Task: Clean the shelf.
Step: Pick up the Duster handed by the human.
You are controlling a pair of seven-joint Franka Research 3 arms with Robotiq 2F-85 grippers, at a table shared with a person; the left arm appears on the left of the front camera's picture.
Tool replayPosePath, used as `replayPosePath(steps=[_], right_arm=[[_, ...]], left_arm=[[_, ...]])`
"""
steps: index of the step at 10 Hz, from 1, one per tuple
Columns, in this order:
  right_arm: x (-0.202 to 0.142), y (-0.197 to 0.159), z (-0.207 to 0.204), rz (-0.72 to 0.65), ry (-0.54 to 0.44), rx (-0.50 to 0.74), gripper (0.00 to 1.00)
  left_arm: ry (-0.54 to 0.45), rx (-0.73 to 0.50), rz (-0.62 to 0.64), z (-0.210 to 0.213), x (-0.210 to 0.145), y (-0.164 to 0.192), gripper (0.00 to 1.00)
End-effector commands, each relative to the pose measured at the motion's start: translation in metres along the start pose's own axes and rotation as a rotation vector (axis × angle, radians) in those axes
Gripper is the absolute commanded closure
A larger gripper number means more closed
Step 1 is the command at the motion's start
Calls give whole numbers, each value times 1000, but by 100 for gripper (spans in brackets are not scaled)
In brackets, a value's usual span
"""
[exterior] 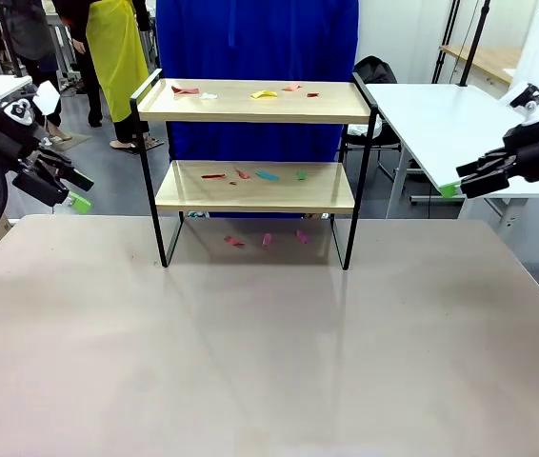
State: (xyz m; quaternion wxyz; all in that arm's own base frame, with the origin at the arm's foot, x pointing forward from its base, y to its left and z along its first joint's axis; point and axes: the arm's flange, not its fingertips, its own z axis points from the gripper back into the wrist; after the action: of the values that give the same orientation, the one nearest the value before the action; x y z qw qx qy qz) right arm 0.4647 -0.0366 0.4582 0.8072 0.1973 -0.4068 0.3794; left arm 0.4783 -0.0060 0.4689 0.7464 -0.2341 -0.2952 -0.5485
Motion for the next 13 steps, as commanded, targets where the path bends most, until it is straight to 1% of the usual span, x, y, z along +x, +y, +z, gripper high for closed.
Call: replayPosePath(steps=[1, 2, 3, 4, 5, 6, 7, 9, 11, 13], right_arm=[[-4, -2, -5, -6, -3, -1, 0], [-6, -33, 2, -19, -58, -2, 0], [-11, -55, 6, -13, -105, 5, 0], [-18, -74, 9, 15, -146, 29, 0], [-25, -86, 13, 39, -190, 55, 0], [-32, -94, 19, 66, -233, 60, 0], [-38, -100, 25, 83, -261, 67, 0], [-51, -114, 34, 102, -290, 54, 0], [-61, -123, 38, 110, -316, 46, 0], [-70, -136, 40, 128, -350, 59, 0]], left_arm=[[-3, -4, -1, -1, -2, 1, 0], [-79, 20, -13, 4, -10, 21, 0], [-136, 10, -35, 8, -18, 35, 0], [-189, -2, -68, 11, -24, 47, 0], [-224, -16, -116, 12, -28, 54, 0], [-256, -34, -171, 13, -34, 61, 0], [-280, 2, -211, 16, -42, 70, 0], [-365, 19, -256, 26, -61, 80, 0], [-420, 13, -242, 38, -79, 85, 0], [-475, -10, -222, 45, -98, 104, 0]])
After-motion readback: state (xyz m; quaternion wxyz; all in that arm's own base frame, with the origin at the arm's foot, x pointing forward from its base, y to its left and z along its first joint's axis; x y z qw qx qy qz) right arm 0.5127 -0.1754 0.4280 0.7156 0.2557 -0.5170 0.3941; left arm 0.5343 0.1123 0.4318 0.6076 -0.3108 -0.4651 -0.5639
